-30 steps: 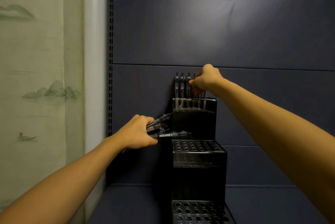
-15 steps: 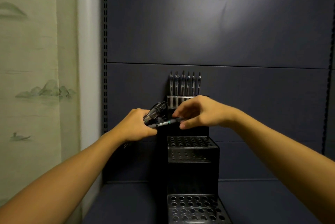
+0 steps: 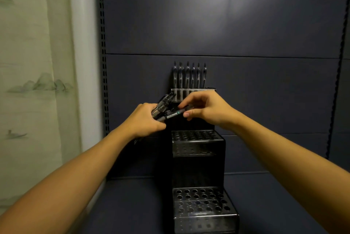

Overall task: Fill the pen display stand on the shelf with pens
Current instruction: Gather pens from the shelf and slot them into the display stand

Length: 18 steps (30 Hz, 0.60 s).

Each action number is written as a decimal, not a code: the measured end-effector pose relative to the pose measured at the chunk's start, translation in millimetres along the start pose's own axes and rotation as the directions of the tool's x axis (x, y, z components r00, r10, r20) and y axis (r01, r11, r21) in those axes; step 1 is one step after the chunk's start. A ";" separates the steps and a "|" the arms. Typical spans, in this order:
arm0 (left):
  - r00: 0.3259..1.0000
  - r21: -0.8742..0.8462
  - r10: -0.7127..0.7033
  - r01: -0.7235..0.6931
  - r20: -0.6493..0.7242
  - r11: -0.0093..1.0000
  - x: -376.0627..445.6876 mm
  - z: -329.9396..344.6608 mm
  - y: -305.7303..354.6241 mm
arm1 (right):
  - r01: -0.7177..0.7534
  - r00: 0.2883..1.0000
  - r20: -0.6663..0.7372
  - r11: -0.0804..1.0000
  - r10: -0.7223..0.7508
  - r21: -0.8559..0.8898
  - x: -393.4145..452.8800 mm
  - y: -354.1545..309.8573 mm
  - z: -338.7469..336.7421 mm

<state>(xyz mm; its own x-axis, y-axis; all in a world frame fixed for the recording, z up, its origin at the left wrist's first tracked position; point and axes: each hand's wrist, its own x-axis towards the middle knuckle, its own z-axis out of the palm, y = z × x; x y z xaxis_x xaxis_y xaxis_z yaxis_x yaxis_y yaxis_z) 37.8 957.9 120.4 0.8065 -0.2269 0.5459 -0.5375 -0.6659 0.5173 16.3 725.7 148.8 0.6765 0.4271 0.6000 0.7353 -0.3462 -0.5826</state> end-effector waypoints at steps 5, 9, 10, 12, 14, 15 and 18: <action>0.998 -0.054 0.039 -0.042 -0.050 0.998 5.9 0.4 -0.5 | 0.071 0.991 -0.120 0.989 -0.055 0.129 5.8 -3.0 3.2; 0.994 -0.114 0.051 -0.062 -0.101 0.992 14.7 -5.9 3.9 | 0.125 0.975 -0.207 0.973 -0.084 0.195 16.3 -7.3 2.8; 0.993 -0.125 0.052 -0.065 -0.109 0.990 17.0 -7.0 4.4 | 0.130 0.973 -0.213 0.971 -0.086 0.202 19.0 -8.3 1.1; 0.990 -0.153 0.048 -0.068 -0.130 0.986 22.2 -7.6 4.5 | 0.146 0.969 -0.225 0.970 -0.101 0.193 23.7 -9.0 -2.8; 0.987 -0.197 0.042 -0.073 -0.156 0.978 27.5 -7.6 5.7 | 0.171 0.963 -0.233 0.973 -0.132 0.157 28.3 -8.4 -6.5; 0.985 -0.221 0.043 -0.080 -0.169 0.972 30.8 -7.0 6.2 | 0.185 0.961 -0.236 0.972 -0.147 0.147 30.8 -7.6 -8.5; 0.978 -0.275 0.049 -0.105 -0.204 0.956 38.7 -3.6 12.6 | 0.229 0.949 -0.255 0.961 -0.186 0.153 38.3 -5.5 -17.8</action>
<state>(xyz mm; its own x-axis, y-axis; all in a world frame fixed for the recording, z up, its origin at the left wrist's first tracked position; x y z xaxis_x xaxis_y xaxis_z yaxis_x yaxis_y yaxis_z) 61.3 943.2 150.4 0.7123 -0.1093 0.6933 -0.6659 -0.4175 0.6183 38.8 729.2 184.8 0.5160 0.2570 0.8172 0.8555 -0.1069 -0.5066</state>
